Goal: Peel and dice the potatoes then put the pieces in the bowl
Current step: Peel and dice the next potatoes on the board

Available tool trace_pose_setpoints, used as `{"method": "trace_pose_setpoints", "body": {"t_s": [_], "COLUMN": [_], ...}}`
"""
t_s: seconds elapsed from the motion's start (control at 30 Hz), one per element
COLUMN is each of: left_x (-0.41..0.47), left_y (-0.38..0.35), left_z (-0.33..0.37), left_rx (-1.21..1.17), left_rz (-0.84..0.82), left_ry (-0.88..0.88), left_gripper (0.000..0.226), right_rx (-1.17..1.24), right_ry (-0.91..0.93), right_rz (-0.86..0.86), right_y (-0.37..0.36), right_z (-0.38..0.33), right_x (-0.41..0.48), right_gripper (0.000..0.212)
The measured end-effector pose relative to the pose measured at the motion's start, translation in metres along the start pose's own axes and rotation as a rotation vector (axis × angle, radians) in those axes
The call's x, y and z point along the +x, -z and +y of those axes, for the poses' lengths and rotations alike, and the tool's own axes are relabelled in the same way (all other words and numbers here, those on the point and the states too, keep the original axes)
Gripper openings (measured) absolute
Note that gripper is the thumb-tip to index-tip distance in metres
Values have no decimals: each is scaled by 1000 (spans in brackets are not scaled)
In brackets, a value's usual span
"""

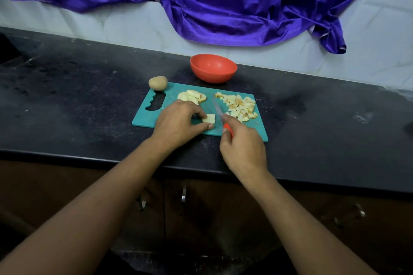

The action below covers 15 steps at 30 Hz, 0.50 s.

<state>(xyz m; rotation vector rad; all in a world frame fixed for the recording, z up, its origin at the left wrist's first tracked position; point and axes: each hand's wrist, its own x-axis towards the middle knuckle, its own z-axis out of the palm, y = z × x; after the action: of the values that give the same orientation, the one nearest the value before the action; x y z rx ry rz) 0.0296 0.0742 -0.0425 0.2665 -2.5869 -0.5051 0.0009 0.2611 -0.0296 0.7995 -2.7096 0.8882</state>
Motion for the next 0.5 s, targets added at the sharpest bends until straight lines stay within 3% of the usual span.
{"method": "trace_pose_setpoints", "body": {"t_s": [0.23, 0.5], "left_x": [-3, -1], "left_y": [3, 1], "left_z": [-11, -1], "left_rx": [-101, -83], "left_rz": [-85, -28], "left_ry": [27, 121], "left_gripper": [24, 25], "right_rx": [-263, -322], "right_ry": [-22, 114], "right_rz": [-98, -158], "right_y": [3, 5], "right_z": [-9, -8], "right_x": [0, 5], "right_gripper": [51, 50]}}
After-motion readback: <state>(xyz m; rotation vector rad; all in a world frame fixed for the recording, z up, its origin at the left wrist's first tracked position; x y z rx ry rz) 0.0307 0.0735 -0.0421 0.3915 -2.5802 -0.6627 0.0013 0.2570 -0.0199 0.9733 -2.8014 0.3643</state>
